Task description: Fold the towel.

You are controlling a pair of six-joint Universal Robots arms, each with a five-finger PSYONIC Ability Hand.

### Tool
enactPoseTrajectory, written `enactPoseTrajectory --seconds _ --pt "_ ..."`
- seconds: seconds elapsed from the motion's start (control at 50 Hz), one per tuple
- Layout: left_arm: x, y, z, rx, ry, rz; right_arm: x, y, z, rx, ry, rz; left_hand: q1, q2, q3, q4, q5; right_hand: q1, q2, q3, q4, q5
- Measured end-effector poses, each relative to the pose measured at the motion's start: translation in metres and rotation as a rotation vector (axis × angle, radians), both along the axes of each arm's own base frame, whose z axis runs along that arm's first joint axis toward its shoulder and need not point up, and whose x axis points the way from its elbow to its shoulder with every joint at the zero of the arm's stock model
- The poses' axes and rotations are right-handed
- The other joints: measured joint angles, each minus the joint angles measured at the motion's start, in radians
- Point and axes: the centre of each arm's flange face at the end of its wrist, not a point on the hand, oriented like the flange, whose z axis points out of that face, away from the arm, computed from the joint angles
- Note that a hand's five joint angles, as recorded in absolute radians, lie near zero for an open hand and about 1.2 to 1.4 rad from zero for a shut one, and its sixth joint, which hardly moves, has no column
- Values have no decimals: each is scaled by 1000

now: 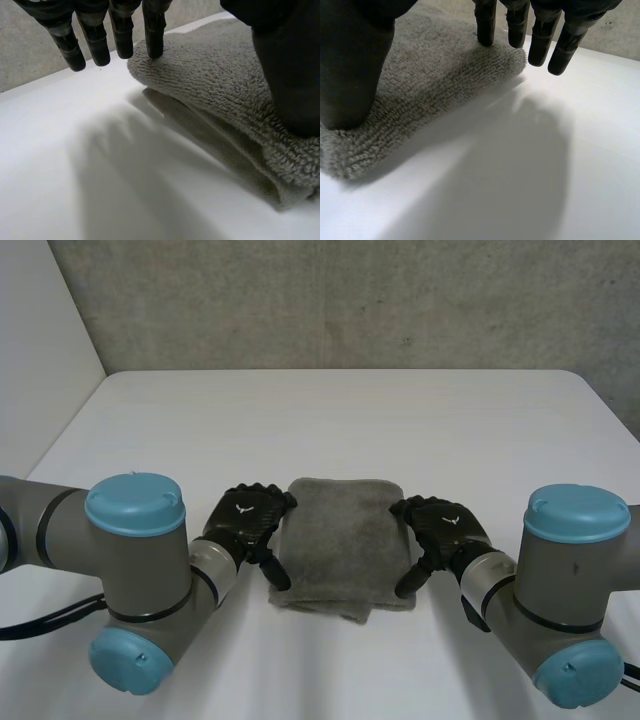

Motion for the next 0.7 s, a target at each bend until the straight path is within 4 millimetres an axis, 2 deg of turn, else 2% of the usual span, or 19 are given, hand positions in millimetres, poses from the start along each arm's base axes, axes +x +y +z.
enactPoseTrajectory --seconds 0.22,0.28,0.34,0.44,0.56,0.7 --pt "-4 -3 7 -20 16 -2 2 2 0 -20 23 18 0 0 0 0 -1 -4 0 0 0 0" --pt "-6 -3 11 -30 25 -5 3 2 5 -32 18 19 0 0 0 0 -1 -4 0 0 0 0" --pt "-8 -2 19 -47 37 -7 4 0 18 -66 3 19 0 0 0 0 -1 -4 0 0 0 0" --pt "-12 -4 45 -108 78 -6 5 -5 59 -176 -44 7 0 0 0 0 -1 -4 0 0 0 0" --pt "-7 -8 100 -204 171 58 -7 -16 125 -343 -63 -72 0 0 0 0 -1 -4 0 0 0 0" --pt "8 -10 147 -243 229 169 -19 -27 168 -442 -38 -146 0 0 0 0 -1 -4 0 0 0 0"
